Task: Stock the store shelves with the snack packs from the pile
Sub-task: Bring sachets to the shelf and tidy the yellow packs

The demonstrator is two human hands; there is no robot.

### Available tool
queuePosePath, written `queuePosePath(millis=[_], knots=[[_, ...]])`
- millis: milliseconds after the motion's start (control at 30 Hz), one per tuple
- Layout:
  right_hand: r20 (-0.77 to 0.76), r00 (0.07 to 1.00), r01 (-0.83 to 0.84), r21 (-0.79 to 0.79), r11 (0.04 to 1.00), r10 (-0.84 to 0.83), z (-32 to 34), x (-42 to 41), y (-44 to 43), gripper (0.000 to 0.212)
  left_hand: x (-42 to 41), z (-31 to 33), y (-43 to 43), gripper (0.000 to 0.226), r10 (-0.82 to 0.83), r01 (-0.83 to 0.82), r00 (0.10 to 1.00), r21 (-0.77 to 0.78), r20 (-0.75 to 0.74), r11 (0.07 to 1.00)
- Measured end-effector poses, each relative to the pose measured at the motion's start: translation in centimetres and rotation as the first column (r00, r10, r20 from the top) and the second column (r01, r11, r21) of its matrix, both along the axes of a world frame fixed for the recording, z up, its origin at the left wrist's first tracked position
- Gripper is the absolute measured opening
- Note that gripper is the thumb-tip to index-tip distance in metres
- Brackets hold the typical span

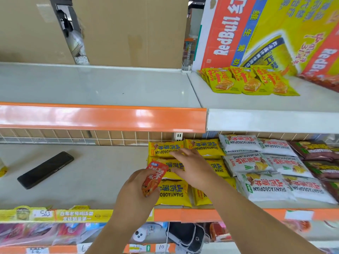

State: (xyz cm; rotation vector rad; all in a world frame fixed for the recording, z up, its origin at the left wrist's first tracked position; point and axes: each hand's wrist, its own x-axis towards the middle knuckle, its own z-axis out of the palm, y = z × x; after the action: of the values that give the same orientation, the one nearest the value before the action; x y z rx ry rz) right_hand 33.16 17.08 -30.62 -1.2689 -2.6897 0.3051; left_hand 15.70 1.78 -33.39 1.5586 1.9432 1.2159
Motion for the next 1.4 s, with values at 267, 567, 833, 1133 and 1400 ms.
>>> queuePosePath(millis=[267,567,833,1133,1400], knots=[[-0.072,0.969,0.241,0.038,0.97,-0.237,4.6,11.1,-2.9,0.057,7.2,3.5,4.3,0.046,-0.247,0.25,0.968,0.083,-0.046,0.965],[-0.235,0.86,0.493,0.155,0.856,-0.453,10.5,26.0,-9.8,0.042,20.8,9.3,5.8,0.049,-0.502,0.539,0.839,0.198,-0.209,0.819],[-0.35,0.82,0.548,0.253,0.797,-0.453,16.3,36.5,-13.2,0.045,31.7,16.7,4.9,0.047,-0.586,0.669,0.742,0.31,-0.327,0.675],[-0.399,0.847,0.502,0.384,0.775,-0.35,22.5,45.0,-13.5,0.031,40.0,24.2,6.2,0.048,-0.393,0.538,0.84,0.476,-0.374,0.696],[-0.408,0.86,0.473,0.414,0.778,-0.306,26.6,45.2,-10.4,0.026,44.6,27.0,7.6,0.049,-0.264,0.458,0.875,0.515,-0.407,0.724]])
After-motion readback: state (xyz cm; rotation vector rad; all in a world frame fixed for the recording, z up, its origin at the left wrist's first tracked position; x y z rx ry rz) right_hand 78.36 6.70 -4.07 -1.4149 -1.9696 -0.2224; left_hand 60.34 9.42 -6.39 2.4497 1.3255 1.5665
